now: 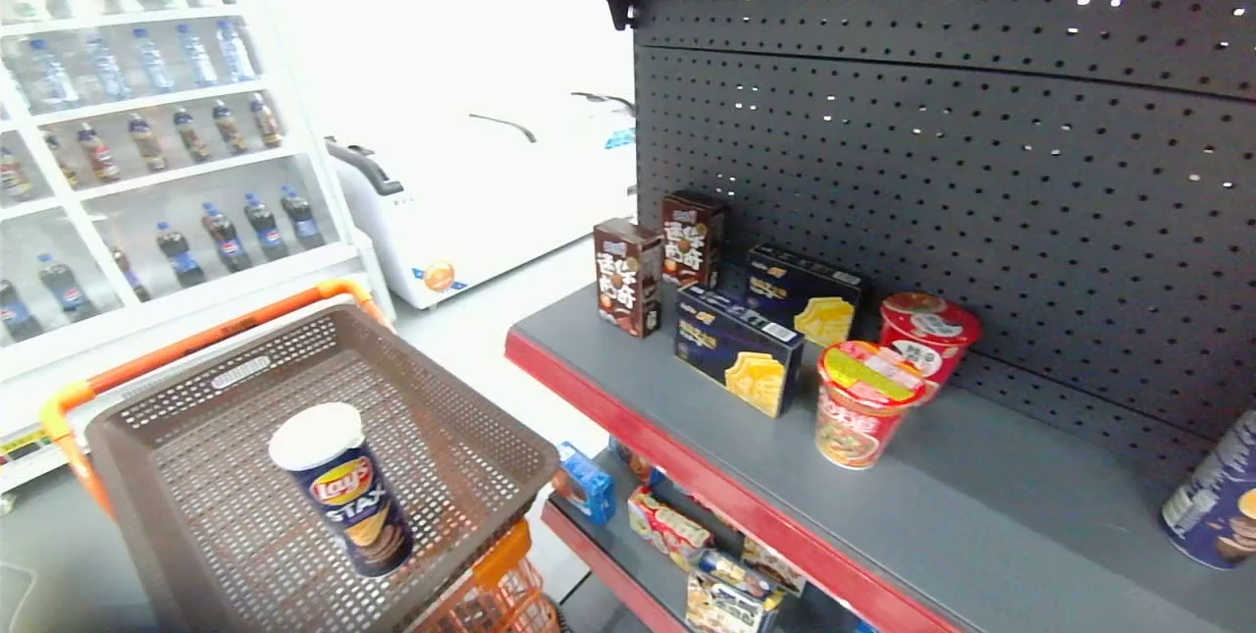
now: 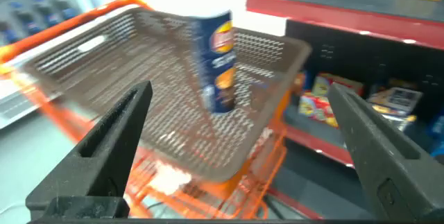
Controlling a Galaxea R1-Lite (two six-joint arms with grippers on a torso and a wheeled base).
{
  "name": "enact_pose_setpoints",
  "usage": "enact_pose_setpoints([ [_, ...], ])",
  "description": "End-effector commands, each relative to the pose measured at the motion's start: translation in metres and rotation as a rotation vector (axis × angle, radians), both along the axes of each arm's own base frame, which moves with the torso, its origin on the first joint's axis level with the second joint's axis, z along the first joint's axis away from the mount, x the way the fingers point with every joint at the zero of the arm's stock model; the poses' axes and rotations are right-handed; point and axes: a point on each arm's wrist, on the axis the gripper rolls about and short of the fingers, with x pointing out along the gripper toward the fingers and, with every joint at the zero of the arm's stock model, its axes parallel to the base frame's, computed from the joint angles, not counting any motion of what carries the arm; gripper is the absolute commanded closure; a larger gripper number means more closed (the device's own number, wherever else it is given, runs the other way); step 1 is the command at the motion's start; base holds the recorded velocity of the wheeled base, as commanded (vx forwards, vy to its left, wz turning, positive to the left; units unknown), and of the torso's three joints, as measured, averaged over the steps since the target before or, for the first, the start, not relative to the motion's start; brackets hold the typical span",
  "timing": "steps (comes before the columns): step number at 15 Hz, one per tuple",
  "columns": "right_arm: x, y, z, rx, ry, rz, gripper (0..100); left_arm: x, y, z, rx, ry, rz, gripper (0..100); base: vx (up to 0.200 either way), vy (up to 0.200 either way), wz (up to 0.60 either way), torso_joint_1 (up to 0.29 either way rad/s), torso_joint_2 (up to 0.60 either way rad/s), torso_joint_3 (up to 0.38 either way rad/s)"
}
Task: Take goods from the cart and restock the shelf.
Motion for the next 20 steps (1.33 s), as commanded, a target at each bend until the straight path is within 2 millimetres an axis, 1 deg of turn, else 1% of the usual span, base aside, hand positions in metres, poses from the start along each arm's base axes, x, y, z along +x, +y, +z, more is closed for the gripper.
enact_pose_setpoints([
  [1, 0.0, 0.0, 0.0, 0.008, 0.001, 0.001, 0, 0.0, 0.0, 0.0, -0.002, 0.001, 0.007, 0, 0.0, 0.0, 0.6, 0.002, 0.0, 0.002],
  [2, 0.0, 0.0, 0.0, 0.014, 0.001, 0.001, 0, -0.001, 0.0, 0.004, 0.001, -0.016, 0.024, 0, 0.0, 0.0, 0.6, 0.002, 0.0, -0.002],
  [3, 0.0, 0.0, 0.0, 0.014, 0.001, 0.003, 0, -0.012, 0.001, 0.061, 0.032, -0.119, 0.023, 0, 0.0, 0.0, 0.0, 0.0, 0.0, 0.0],
  [4, 0.0, 0.0, 0.0, 0.014, -0.001, 0.005, 0, -0.006, 0.001, 0.102, 0.044, -0.055, 0.03, 0, 0.0, 0.0, 0.0, 0.0, 0.0, 0.0],
  [5, 0.0, 0.0, 0.0, 0.014, 0.001, 0.003, 0, 0.003, 0.001, 0.135, 0.049, -0.005, 0.033, 0, 0.0, 0.0, 0.0, 0.0, 0.0, 0.0],
  [7, 0.0, 0.0, 0.0, 0.014, -0.001, 0.003, 0, 0.042, 0.0, 0.166, 0.061, 0.115, 0.022, 0, 0.0, 0.0, 0.0, 0.0, 0.0, 0.0],
  [8, 0.0, 0.0, 0.0, 0.014, -0.001, 0.003, 0, 0.059, 0.0, 0.184, 0.073, 0.134, 0.014, 0, 0.0, 0.0, 0.0, 0.0, 0.0, 0.0],
  [9, 0.0, 0.0, 0.0, 0.014, -0.001, 0.003, 0, 0.067, 0.0, 0.19, 0.081, 0.144, 0.012, 0, 0.0, 0.0, 0.0, 0.0, 0.0, 0.0],
  [10, 0.0, 0.0, 0.0, 0.014, -0.001, 0.003, 0, 0.092, -0.001, 0.195, 0.081, 0.203, -0.012, 0, 0.0, 0.0, 0.0, 0.0, 0.0, 0.0],
  [11, 0.0, 0.0, 0.0, 0.014, -0.001, 0.005, 0, 0.104, -0.002, 0.189, 0.08, 0.252, -0.02, 0, 0.0, 0.0, 0.0, 0.0, 0.0, 0.0],
  [12, 0.0, 0.0, 0.0, 0.014, 0.001, 0.004, 0, 0.107, -0.002, 0.187, 0.08, 0.267, -0.025, 0, 0.0, 0.0, 0.0, 0.0, 0.0, 0.0],
  [13, 0.0, 0.0, 0.0, 0.014, 0.001, 0.003, 0, 0.124, -0.006, 0.163, 0.048, 0.397, -0.122, 0, 0.0, 0.0, 0.0, 0.0, 0.0, 0.0],
  [14, 0.0, 0.0, 0.0, 0.014, -0.001, 0.005, 0, 0.132, -0.008, 0.148, 0.021, 0.466, -0.177, 0, 0.0, 0.0, 0.0, 0.0, 0.0, 0.0],
  [15, 0.0, 0.0, 0.0, 0.014, 0.001, 0.004, 0, 0.135, -0.01, 0.14, 0.015, 0.491, -0.197, 0, 0.0, 0.0, 0.0, 0.0, 0.0, 0.0],
  [16, 0.0, 0.0, 0.0, 0.014, 0.001, 0.004, 0, 0.146, -0.014, 0.121, 0.007, 0.537, -0.222, 0, 0.0, 0.0, 0.0, 0.0, 0.0, 0.0],
  [17, 0.0, 0.0, 0.0, 0.014, -0.001, 0.005, 0, 0.153, -0.017, 0.109, -0.007, 0.543, -0.233, 0, 0.0, 0.0, 0.0, 0.0, 0.0, 0.0],
  [18, 0.0, 0.0, 0.0, 0.014, -0.001, 0.003, 0, 0.164, -0.019, 0.094, -0.011, 0.518, -0.241, 0, 0.0, 0.0, 0.0, 0.0, 0.0, 0.0],
  [20, 0.0, 0.0, 0.0, 0.014, 0.001, 0.004, 0, 0.177, -0.02, 0.081, -0.01, 0.528, -0.24, 0, 0.0, 0.0, 0.0, 0.0, 0.0, 0.0],
])
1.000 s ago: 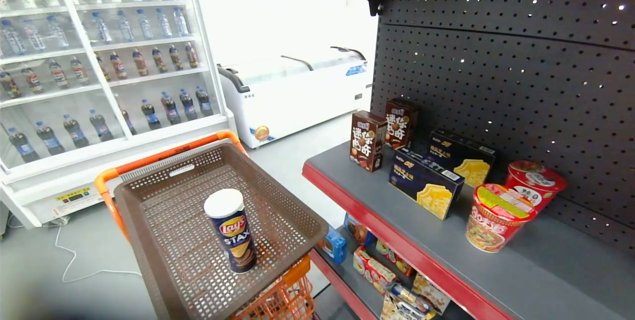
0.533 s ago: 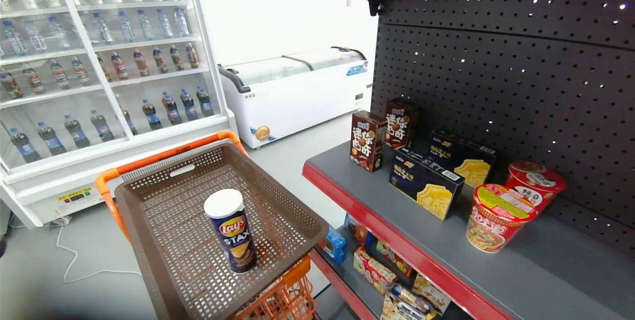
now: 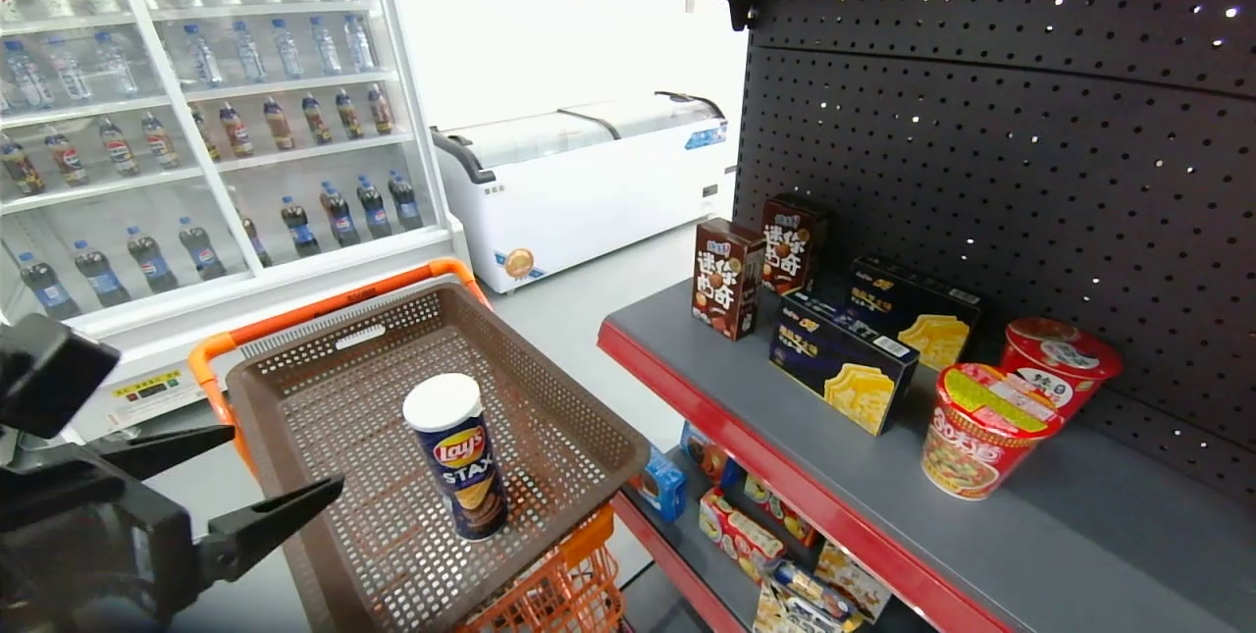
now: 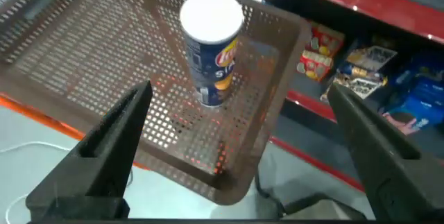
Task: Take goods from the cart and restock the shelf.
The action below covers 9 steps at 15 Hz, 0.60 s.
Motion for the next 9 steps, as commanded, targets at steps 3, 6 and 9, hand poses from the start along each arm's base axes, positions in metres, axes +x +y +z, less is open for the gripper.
enact_pose_setpoints([
  [3, 0.0, 0.0, 0.0, -0.001, -0.001, 0.001, 0, 0.041, -0.005, -0.046, 0.012, 0.145, -0.008, 0, 0.0, 0.0, 0.0, 0.0, 0.0, 0.0],
  [6, 0.0, 0.0, 0.0, -0.001, -0.001, 0.0, 0, 0.062, -0.007, -0.071, 0.011, 0.128, -0.007, 0, 0.0, 0.0, 0.0, 0.0, 0.0, 0.0],
  [9, 0.0, 0.0, 0.0, -0.001, 0.001, 0.001, 0, 0.079, -0.008, -0.084, 0.011, 0.133, -0.008, 0, 0.0, 0.0, 0.0, 0.0, 0.0, 0.0],
])
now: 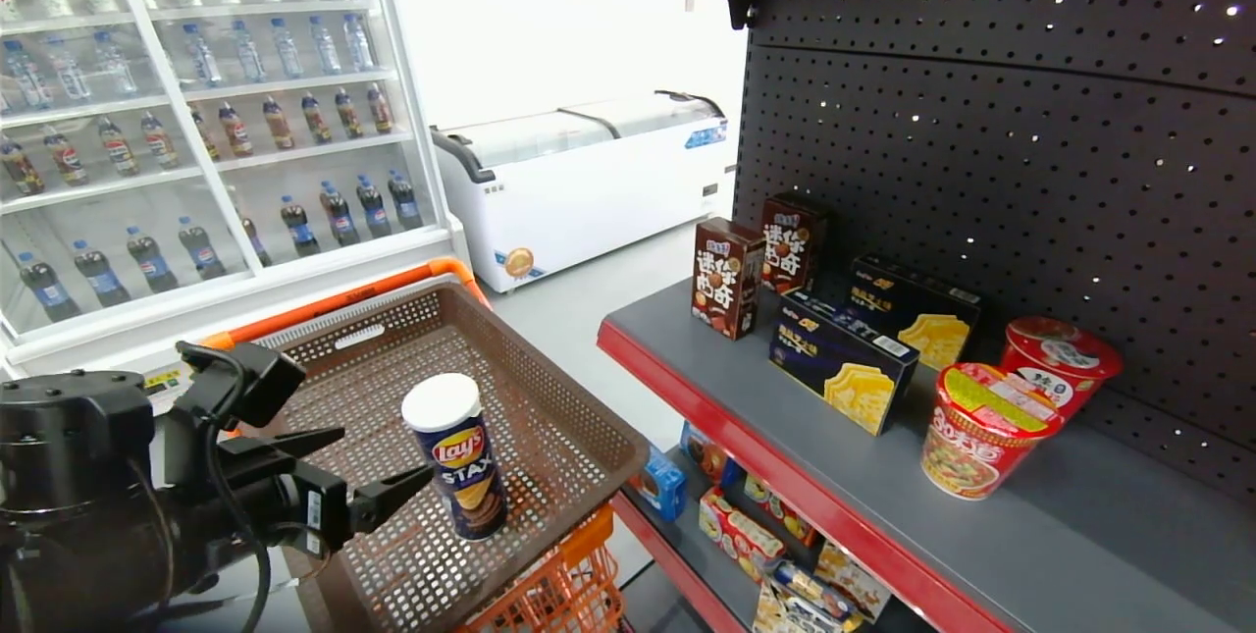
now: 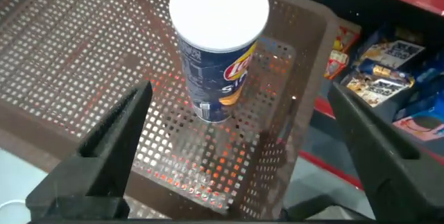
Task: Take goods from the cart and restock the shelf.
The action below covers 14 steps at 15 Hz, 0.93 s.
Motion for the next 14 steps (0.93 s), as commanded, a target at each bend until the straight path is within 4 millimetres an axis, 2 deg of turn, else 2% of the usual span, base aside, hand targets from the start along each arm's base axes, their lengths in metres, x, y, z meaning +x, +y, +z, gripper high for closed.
enact_pose_setpoints([
  [1, 0.0, 0.0, 0.0, -0.001, 0.0, 0.0, 0, 0.016, -0.002, -0.025, 0.01, 0.082, -0.001, 0, 0.0, 0.0, 0.0, 0.0, 0.0, 0.0],
  [7, 0.0, 0.0, 0.0, -0.001, 0.0, 0.0, 0, 0.042, -0.005, -0.05, -0.007, 0.093, -0.04, 0, 0.0, 0.0, 0.0, 0.0, 0.0, 0.0],
  [14, 0.0, 0.0, 0.0, -0.001, 0.0, 0.0, 0, 0.073, -0.008, -0.069, 0.016, 0.101, -0.046, 0, 0.0, 0.0, 0.0, 0.0, 0.0, 0.0],
])
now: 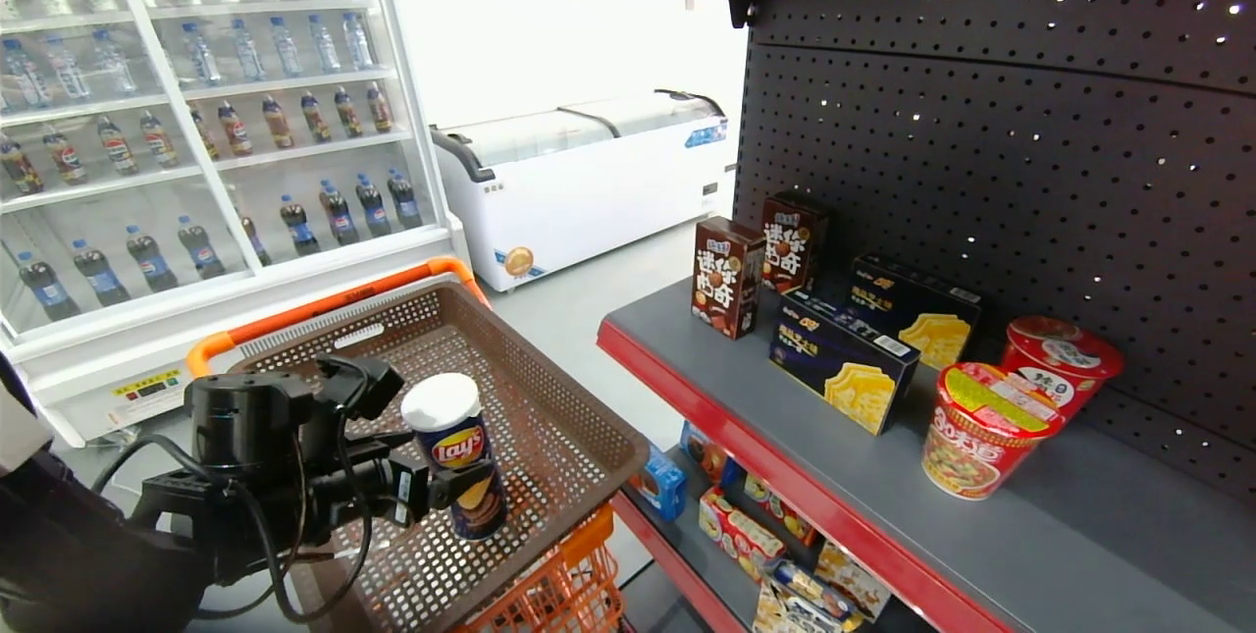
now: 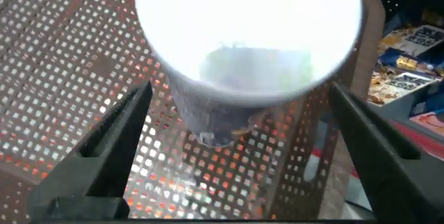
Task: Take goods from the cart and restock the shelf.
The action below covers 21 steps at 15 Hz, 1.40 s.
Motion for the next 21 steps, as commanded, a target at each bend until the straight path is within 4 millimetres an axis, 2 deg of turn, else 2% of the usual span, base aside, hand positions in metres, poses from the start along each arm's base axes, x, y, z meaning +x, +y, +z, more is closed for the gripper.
enact_pose_setpoints([
  [1, 0.0, 0.0, 0.0, -0.001, 0.001, 0.001, 0, 0.009, -0.002, -0.017, 0.029, 0.023, -0.016, 0, 0.0, 0.0, 0.0, 0.0, 0.0, 0.0],
  [11, 0.0, 0.0, 0.0, -0.001, -0.001, 0.0, 0, 0.053, -0.008, -0.043, 0.062, 0.021, -0.044, 0, 0.0, 0.0, 0.0, 0.0, 0.0, 0.0],
  [17, 0.0, 0.0, 0.0, -0.001, -0.001, 0.0, 0, 0.07, -0.022, -0.043, 0.06, -0.03, -0.084, 0, 0.0, 0.0, 0.0, 0.0, 0.0, 0.0],
  [18, 0.0, 0.0, 0.0, -0.001, 0.001, 0.0, 0, 0.073, -0.024, -0.041, 0.062, -0.039, -0.082, 100, 0.0, 0.0, 0.0, 0.0, 0.0, 0.0],
  [21, 0.0, 0.0, 0.0, -0.001, -0.001, 0.001, 0, 0.068, -0.021, -0.036, 0.084, -0.046, -0.04, 100, 0.0, 0.0, 0.0, 0.0, 0.0, 0.0],
])
